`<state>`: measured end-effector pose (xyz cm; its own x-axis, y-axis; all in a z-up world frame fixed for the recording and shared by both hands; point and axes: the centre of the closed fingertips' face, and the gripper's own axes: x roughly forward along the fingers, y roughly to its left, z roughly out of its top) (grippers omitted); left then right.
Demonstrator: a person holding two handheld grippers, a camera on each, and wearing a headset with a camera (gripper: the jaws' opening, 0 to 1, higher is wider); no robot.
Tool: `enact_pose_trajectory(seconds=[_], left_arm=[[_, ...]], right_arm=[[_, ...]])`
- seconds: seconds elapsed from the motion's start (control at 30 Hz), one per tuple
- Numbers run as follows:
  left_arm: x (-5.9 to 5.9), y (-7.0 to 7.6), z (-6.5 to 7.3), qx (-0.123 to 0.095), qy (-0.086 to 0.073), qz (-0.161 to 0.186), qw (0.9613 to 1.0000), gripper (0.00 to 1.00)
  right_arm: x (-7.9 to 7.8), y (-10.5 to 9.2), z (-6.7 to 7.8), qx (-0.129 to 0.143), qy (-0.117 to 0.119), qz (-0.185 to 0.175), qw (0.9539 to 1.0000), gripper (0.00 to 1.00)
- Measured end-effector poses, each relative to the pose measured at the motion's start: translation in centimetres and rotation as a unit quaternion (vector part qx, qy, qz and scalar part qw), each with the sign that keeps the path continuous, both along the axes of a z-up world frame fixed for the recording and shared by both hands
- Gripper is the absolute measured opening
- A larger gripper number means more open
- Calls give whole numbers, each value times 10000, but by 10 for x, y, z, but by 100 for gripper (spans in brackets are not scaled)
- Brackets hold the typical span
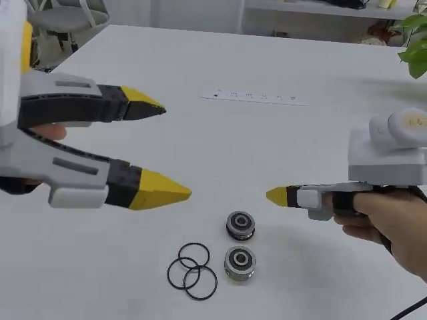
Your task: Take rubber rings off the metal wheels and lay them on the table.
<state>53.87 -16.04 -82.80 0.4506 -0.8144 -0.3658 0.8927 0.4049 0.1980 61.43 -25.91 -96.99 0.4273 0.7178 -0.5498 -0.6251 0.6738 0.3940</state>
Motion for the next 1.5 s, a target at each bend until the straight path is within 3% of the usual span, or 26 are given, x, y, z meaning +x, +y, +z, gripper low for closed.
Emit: enact_pose_trajectory(seconds=[0.2, 0.3, 0.4, 0.6, 0.67, 0.77, 0.87, 1.0, 1.13, 1.2, 1.33, 1.5], left_arm=[[12, -18, 1, 147, -181, -153, 9996, 60], [19, -28, 2, 107, -255, -237, 9993, 58], [28, -39, -1, -67, -175, -307, 9994, 57], [44, -55, -9, -134, -140, -338, 9992, 55], [49, -60, -14, -222, 28, -363, 9991, 54], [58, -65, -21, -254, 99, -326, 9991, 52], [65, -71, -32, -287, 238, -297, 9989, 51], [69, -75, -50, -214, 327, -305, 9988, 49], [72, -73, -68, -306, 468, -156, 9983, 45], [71, -69, -85, -195, 578, -76, 9981, 43], [64, -64, -118, 238, 739, -105, 9969, 41], [60, -66, -140, 589, 747, -139, 9954, 40]], right_arm=[[-1, -3, -7, -147, 13, 58, 9999, 7], [-2, -3, -9, -188, 0, 110, 9998, 7], [-4, -1, -12, -228, 16, 212, 9995, 7], [-13, 4, -21, -477, -16, 610, 9970, 7], [-16, 4, -26, -602, -28, 753, 9953, 7], [-22, 4, -34, -855, -87, 1051, 9907, 8], [-27, 6, -42, -1081, -173, 1345, 9849, 8], [-29, 8, -46, -1100, -226, 1446, 9831, 12], [-28, 8, -46, -1049, -269, 1454, 9834, 15], [-28, 9, -46, -1000, -277, 1474, 9836, 15], [-31, 13, -48, -1004, -318, 1558, 9822, 17], [-32, 14, -52, -1053, -324, 1677, 9797, 20]])
